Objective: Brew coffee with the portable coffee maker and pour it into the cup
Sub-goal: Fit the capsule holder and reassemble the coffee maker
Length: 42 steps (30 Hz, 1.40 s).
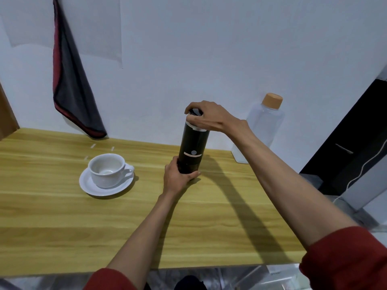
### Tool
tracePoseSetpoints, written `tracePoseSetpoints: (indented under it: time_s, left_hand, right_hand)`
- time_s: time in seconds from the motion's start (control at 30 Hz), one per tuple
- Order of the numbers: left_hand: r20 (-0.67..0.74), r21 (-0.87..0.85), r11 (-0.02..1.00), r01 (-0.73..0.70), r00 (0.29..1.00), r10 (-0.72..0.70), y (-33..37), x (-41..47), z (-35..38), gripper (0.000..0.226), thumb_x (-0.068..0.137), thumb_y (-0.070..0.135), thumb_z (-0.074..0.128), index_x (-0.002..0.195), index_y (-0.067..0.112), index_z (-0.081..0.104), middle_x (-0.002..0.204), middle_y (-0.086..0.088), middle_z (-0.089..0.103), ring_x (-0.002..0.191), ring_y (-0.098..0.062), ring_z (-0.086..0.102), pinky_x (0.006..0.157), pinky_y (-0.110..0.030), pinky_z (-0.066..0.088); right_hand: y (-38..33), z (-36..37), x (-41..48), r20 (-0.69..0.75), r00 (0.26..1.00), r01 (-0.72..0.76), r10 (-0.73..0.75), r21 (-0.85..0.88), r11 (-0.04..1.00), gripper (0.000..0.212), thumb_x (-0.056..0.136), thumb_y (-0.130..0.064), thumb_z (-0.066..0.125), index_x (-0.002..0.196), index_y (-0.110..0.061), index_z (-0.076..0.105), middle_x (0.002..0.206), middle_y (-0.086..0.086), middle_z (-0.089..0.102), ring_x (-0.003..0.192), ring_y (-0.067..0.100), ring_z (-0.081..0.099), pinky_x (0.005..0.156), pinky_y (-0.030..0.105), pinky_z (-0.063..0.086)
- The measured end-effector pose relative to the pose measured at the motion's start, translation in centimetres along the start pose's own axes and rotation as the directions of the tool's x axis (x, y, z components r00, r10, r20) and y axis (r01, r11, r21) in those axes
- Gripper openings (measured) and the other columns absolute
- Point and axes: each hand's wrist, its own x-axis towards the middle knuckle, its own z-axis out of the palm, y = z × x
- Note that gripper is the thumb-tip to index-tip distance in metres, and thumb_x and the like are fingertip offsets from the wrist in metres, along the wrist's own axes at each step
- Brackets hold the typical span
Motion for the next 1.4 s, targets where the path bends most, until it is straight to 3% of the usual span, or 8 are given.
tracePoseSetpoints:
  time_s: [0.2,0.37,0.47,0.73,0.9,1.07,1.2,1.4]
  left_hand:
    - [0.041,0.013,1.000,-0.002,0.999,0.002,0.2,0.3,-0.5,0.072,0.056,0.046,0.093,0.114,0.028,0.055,0.109,0.007,0.068,0.103,-0.016,0.064,0.087,-0.035,0.057]
    - [0.132,0.006,0.999,0.053,0.990,-0.053,0.0,1.3,-1.6,0.081,0.046,0.044,0.096,0.116,0.024,0.061,0.107,0.008,0.071,0.099,-0.015,0.068,0.084,-0.036,0.059]
    - [0.194,0.041,0.998,0.047,0.979,-0.054,0.5,1.9,-2.3,0.079,0.045,0.044,0.097,0.114,0.030,0.061,0.102,0.016,0.070,0.093,-0.003,0.066,0.077,-0.017,0.053]
    - [0.307,-0.110,0.988,0.107,0.949,-0.068,0.9,2.3,-3.1,0.068,0.050,0.017,0.099,0.104,0.034,0.062,0.103,0.011,0.069,0.083,0.004,0.069,0.057,-0.012,0.054]
    - [0.332,0.059,0.996,0.069,0.940,-0.084,1.4,2.2,-3.3,0.088,0.055,0.042,0.096,0.130,0.023,0.054,0.118,0.009,0.064,0.107,-0.012,0.060,0.082,-0.020,0.047]
    - [0.248,0.023,0.999,0.043,0.968,-0.048,4.7,2.7,-3.7,0.112,0.047,0.062,0.091,0.140,0.025,0.041,0.122,0.012,0.058,0.109,-0.010,0.060,0.087,-0.026,0.050]
    - [0.198,-0.029,1.000,-0.011,0.980,0.017,8.2,3.6,-3.7,0.095,0.044,0.066,0.090,0.124,0.037,0.049,0.111,0.024,0.063,0.100,0.006,0.061,0.076,-0.021,0.051]
    - [0.153,0.008,0.999,-0.038,0.988,0.036,10.1,4.0,-3.1,0.085,0.045,0.063,0.080,0.117,0.027,0.051,0.104,0.017,0.065,0.096,-0.006,0.063,0.081,-0.034,0.055]
  right_hand:
    - [0.0,2.3,-0.1,-0.133,0.991,-0.058,0.031,-0.199,0.978,0.046,0.089,-0.069,0.044,0.109,-0.029,0.052,0.102,-0.001,0.054,0.082,0.024,0.057,0.068,0.032,0.039]
    - [0.4,2.6,-0.1,-0.200,0.979,-0.001,-0.037,-0.186,0.983,0.029,0.092,-0.055,0.047,0.103,-0.030,0.055,0.093,-0.004,0.054,0.080,0.023,0.058,0.065,0.030,0.036]
    - [0.7,2.6,0.2,-0.198,0.976,0.049,-0.087,-0.191,0.980,0.026,0.092,-0.052,0.048,0.101,-0.029,0.055,0.093,-0.004,0.056,0.079,0.022,0.058,0.065,0.029,0.036]
    - [1.0,2.5,0.6,-0.194,0.974,0.078,-0.118,-0.201,0.976,0.028,0.093,-0.053,0.047,0.103,-0.028,0.055,0.095,-0.004,0.058,0.078,0.022,0.058,0.064,0.029,0.036]
    - [0.5,2.1,0.0,-0.153,0.985,0.038,-0.075,-0.230,0.972,0.039,0.092,-0.061,0.043,0.102,-0.023,0.048,0.098,-0.003,0.057,0.077,0.023,0.058,0.066,0.032,0.037]
    - [-0.7,1.4,-0.5,-0.186,0.982,-0.090,0.020,-0.377,0.922,0.045,0.095,-0.058,0.033,0.107,-0.020,0.052,0.088,0.005,0.049,0.073,0.026,0.049,0.059,0.032,0.028]
    - [-2.0,1.1,-0.2,-0.205,0.976,-0.155,0.072,-0.427,0.891,0.038,0.096,-0.048,0.031,0.093,-0.017,0.053,0.065,0.001,0.051,0.070,0.027,0.057,0.057,0.030,0.028]
    - [-4.5,2.2,0.6,-0.247,0.943,-0.323,0.224,-0.512,0.796,0.026,0.098,-0.035,0.030,0.096,-0.013,0.045,0.062,0.000,0.040,0.051,0.018,0.036,0.048,0.024,0.020]
